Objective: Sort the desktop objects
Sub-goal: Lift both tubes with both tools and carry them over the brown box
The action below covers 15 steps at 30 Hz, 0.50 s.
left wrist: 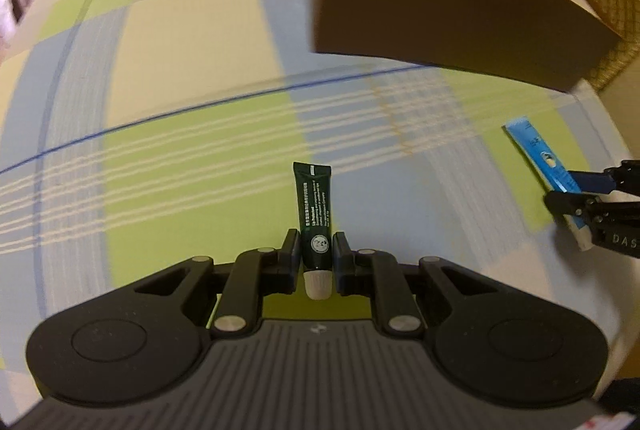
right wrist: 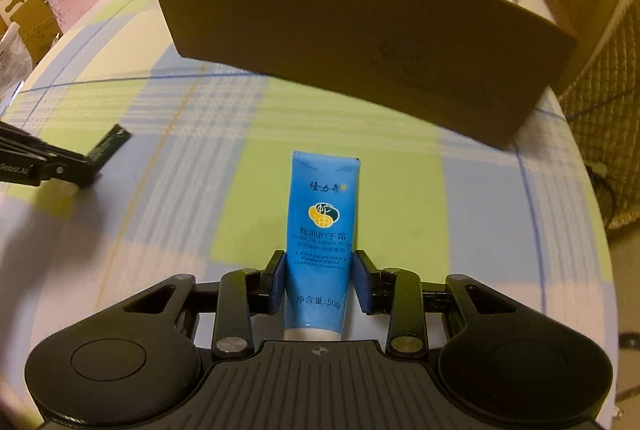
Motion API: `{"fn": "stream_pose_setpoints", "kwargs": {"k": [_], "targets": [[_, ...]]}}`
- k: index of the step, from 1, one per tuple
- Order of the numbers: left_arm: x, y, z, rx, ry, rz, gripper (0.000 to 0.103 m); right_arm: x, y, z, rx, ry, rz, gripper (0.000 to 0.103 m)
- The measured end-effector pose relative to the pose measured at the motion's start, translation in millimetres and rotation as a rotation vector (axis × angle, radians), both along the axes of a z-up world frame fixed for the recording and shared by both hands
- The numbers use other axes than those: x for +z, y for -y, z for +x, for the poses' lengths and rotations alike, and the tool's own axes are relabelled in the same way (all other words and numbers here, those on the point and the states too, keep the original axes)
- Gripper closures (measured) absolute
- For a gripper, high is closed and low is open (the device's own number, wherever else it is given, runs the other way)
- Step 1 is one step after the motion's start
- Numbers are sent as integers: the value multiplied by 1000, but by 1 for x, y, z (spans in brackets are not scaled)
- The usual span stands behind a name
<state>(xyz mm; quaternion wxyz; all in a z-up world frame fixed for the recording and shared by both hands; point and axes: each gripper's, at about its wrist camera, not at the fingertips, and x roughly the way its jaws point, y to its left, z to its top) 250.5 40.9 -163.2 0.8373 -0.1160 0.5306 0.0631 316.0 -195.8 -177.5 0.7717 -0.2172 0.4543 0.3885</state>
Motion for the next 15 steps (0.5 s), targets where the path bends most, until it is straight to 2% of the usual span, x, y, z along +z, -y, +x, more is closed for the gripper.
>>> {"fn": "stream_pose_setpoints", "kwargs": {"k": [3, 8, 11, 12, 13, 15], "targets": [[0, 23, 3, -53, 13, -47, 90, 3, 20, 1, -17, -2, 2, 71], [0, 59, 11, -122, 14, -46, 88, 4, 41, 3, -42, -1, 26, 71], [1, 70, 15, -128, 9, -35, 77, 4, 41, 2, -34, 14, 35, 69], [1, 72, 17, -126, 5, -28, 76, 3, 41, 2, -30, 24, 34, 68], [0, 73, 18, -125, 0, -19, 75, 3, 39, 1, -27, 35, 31, 63], [0, 73, 20, -125, -7, -8, 63, 2, 38, 2, -28, 50, 29, 56]]}}
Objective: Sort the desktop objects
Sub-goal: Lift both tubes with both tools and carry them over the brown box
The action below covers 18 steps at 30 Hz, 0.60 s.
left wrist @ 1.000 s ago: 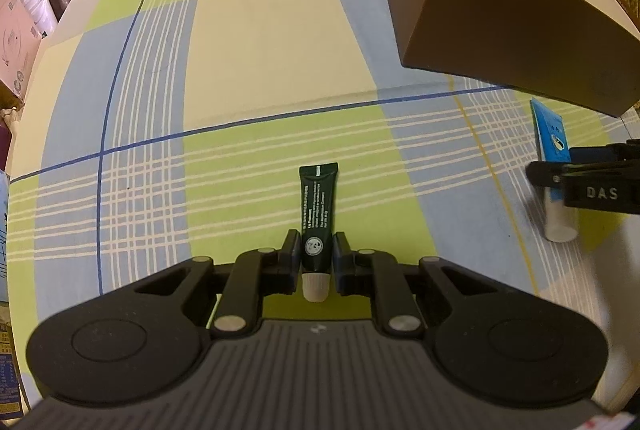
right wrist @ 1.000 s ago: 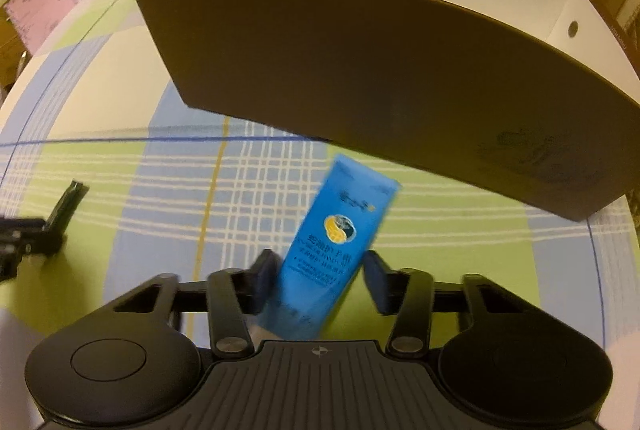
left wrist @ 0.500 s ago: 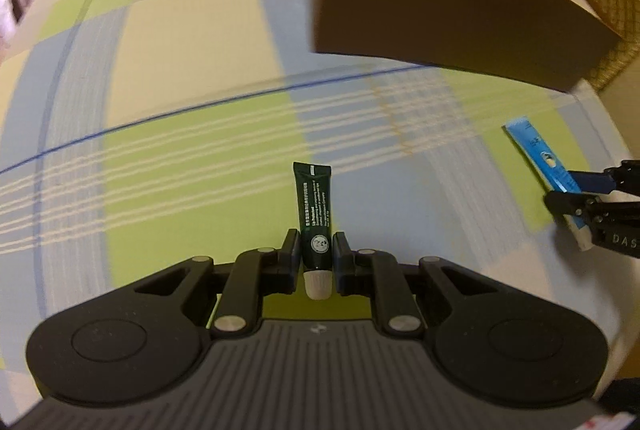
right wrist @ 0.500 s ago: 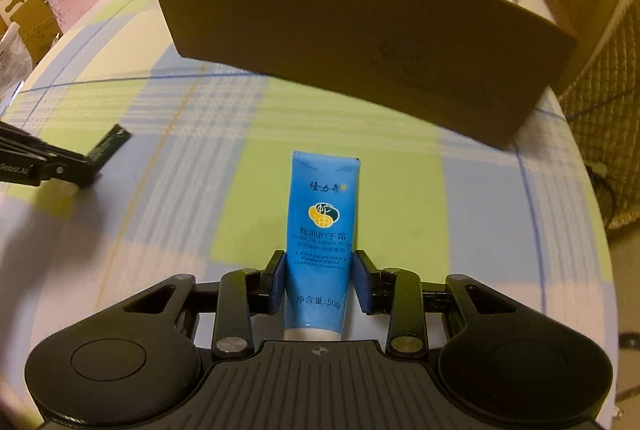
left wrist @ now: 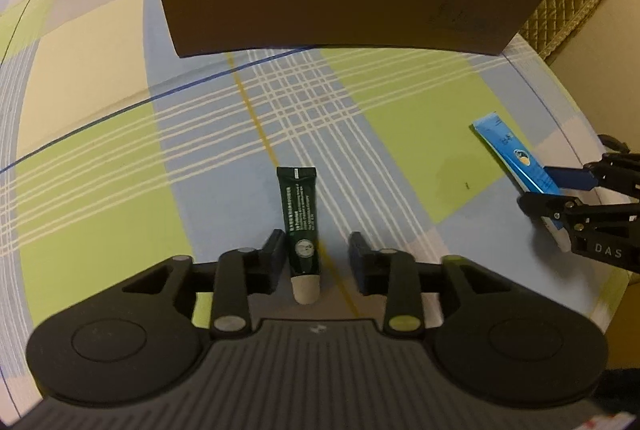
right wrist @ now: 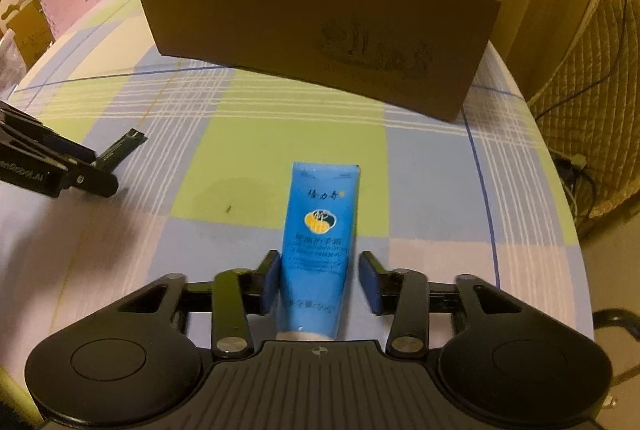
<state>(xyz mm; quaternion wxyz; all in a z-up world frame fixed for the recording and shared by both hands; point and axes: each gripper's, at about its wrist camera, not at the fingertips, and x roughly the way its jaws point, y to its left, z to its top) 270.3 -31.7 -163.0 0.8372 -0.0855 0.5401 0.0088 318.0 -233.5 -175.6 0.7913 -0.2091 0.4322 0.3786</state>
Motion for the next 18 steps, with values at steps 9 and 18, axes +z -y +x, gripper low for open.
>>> {"fn": "stream_pose_setpoints", "kwargs": {"k": [9, 18], "targets": [[-3, 8, -3, 26, -35, 106, 46, -3, -1, 16, -40, 8, 11, 39], [-1, 13, -5, -5, -9, 112, 74, 1, -6, 7, 40, 0, -6, 68]]}}
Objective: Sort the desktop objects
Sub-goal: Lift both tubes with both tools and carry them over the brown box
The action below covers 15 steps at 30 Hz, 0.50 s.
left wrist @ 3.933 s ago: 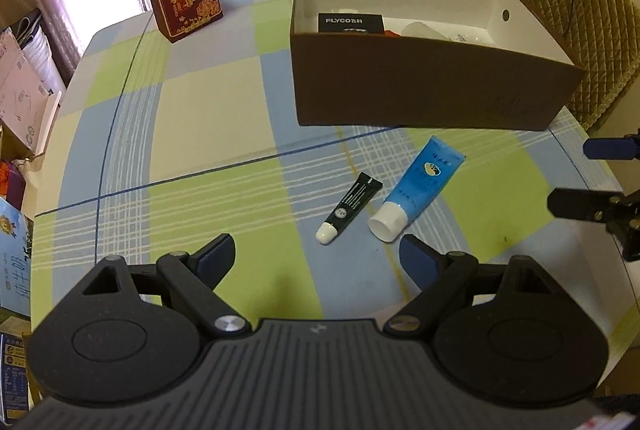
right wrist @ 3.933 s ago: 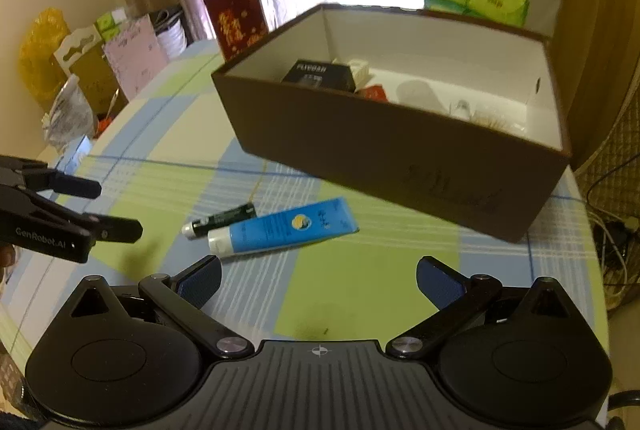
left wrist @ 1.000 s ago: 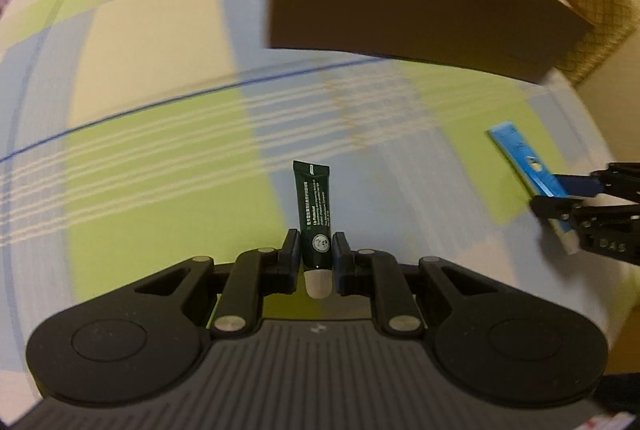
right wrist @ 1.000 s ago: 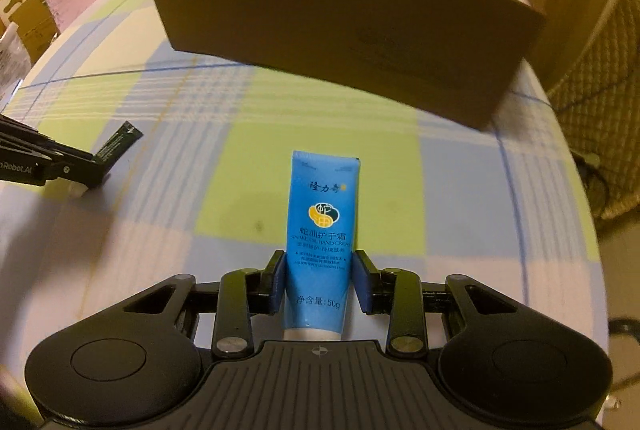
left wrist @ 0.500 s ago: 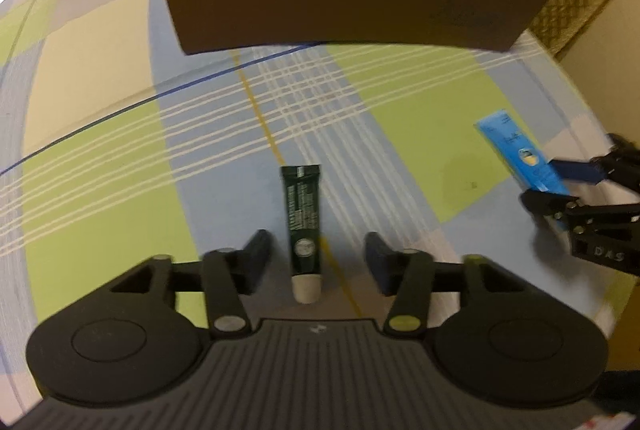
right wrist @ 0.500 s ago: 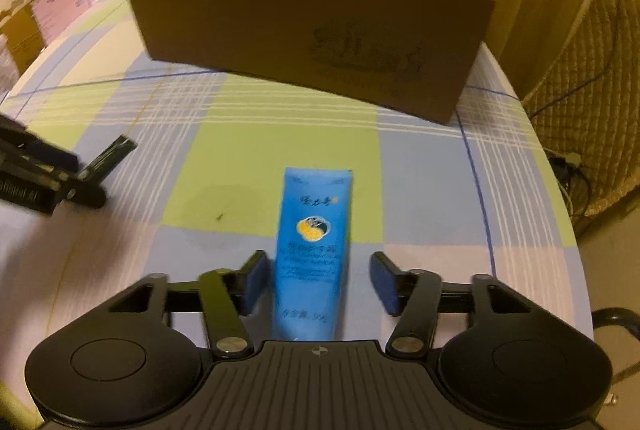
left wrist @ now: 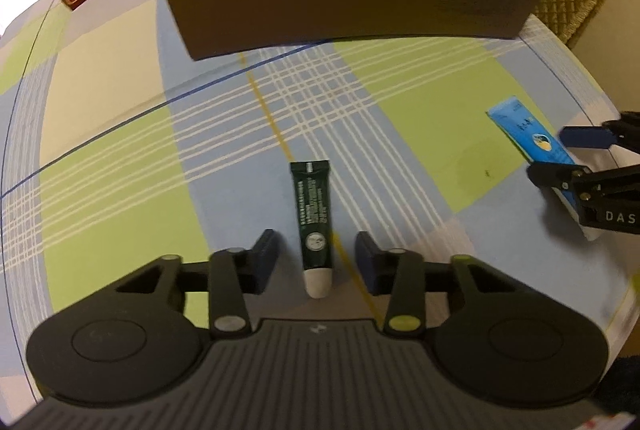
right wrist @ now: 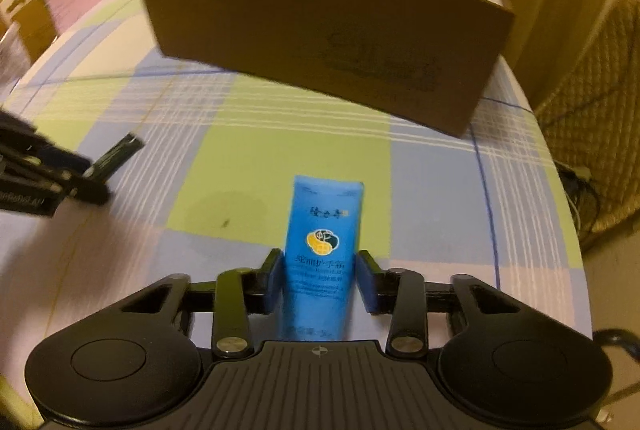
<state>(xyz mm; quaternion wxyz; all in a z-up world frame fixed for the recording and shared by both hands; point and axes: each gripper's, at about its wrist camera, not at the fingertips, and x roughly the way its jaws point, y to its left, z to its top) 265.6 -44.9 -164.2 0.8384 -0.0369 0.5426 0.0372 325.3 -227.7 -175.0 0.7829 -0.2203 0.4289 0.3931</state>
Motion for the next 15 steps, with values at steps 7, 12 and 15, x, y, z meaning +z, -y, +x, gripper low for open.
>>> {"fn": "stream_pose_setpoints", "kwargs": {"k": [7, 12, 15], "targets": [[2, 8, 0, -22, -2, -38, 91, 2, 1, -7, 38, -29, 0, 68], [6, 10, -1, -19, -15, -74, 91, 5, 6, -8, 45, -93, 25, 69], [13, 8, -4, -10, 1, -110, 91, 10, 8, -9, 42, -130, 53, 69]]}}
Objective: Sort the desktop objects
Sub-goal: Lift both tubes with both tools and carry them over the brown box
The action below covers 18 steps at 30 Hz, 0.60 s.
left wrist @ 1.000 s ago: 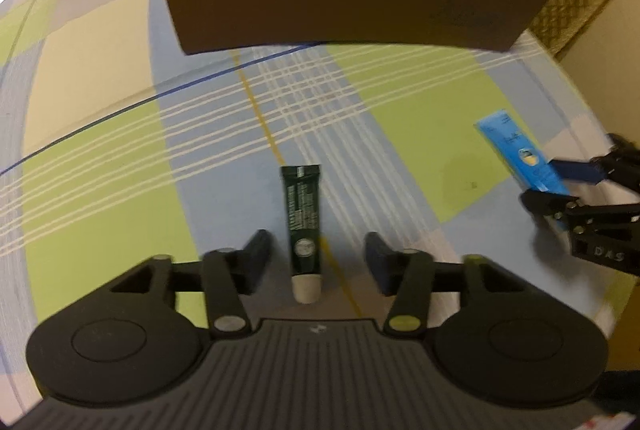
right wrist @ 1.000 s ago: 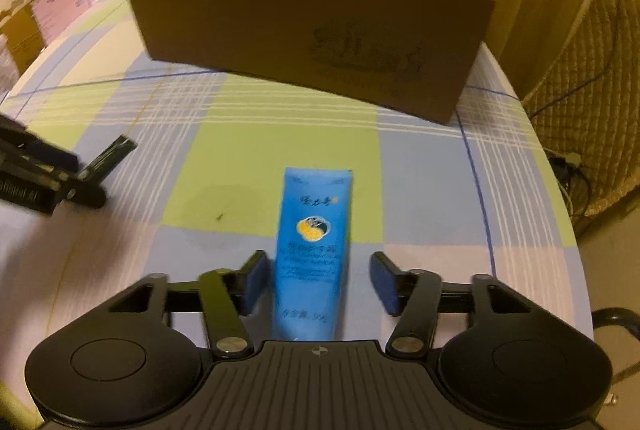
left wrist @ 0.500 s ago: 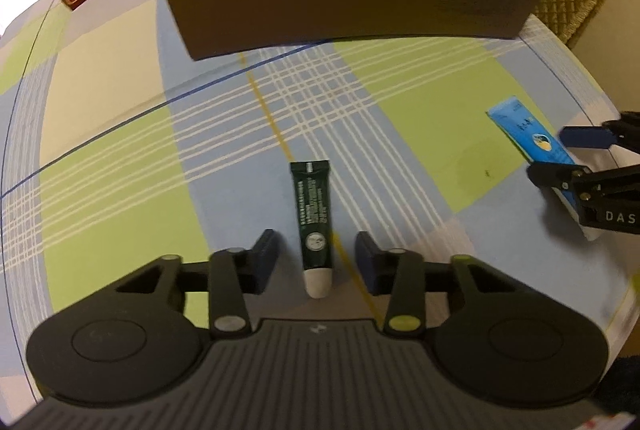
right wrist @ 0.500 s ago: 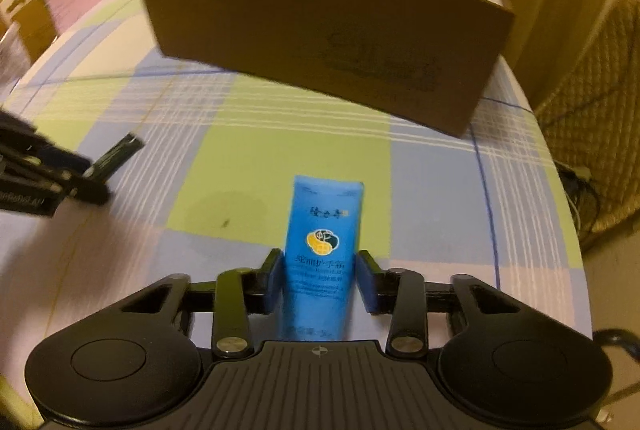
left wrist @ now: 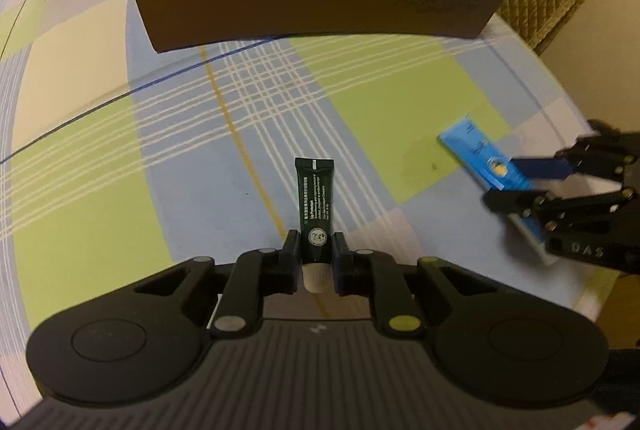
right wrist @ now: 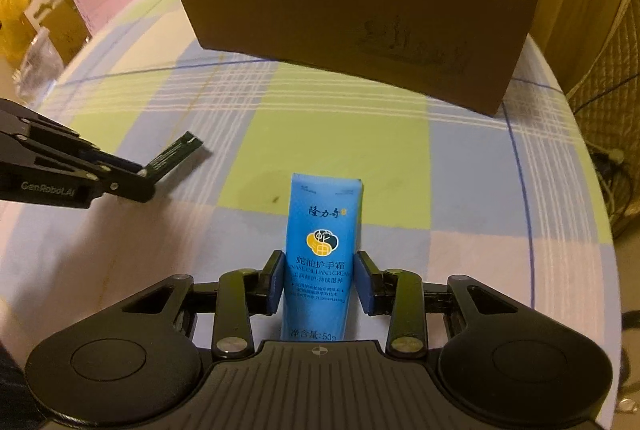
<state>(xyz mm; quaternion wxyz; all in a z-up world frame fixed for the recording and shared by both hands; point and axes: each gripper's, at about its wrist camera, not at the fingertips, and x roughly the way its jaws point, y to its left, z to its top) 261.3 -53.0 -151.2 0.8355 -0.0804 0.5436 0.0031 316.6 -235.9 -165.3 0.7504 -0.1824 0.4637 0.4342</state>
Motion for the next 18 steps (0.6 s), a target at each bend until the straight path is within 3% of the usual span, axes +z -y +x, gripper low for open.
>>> {"fn": "stream_pose_setpoints", "kwargs": {"k": [18], "targets": [[81, -4, 38, 22, 201, -6, 91, 89, -20, 53, 51, 67, 170, 69]]}}
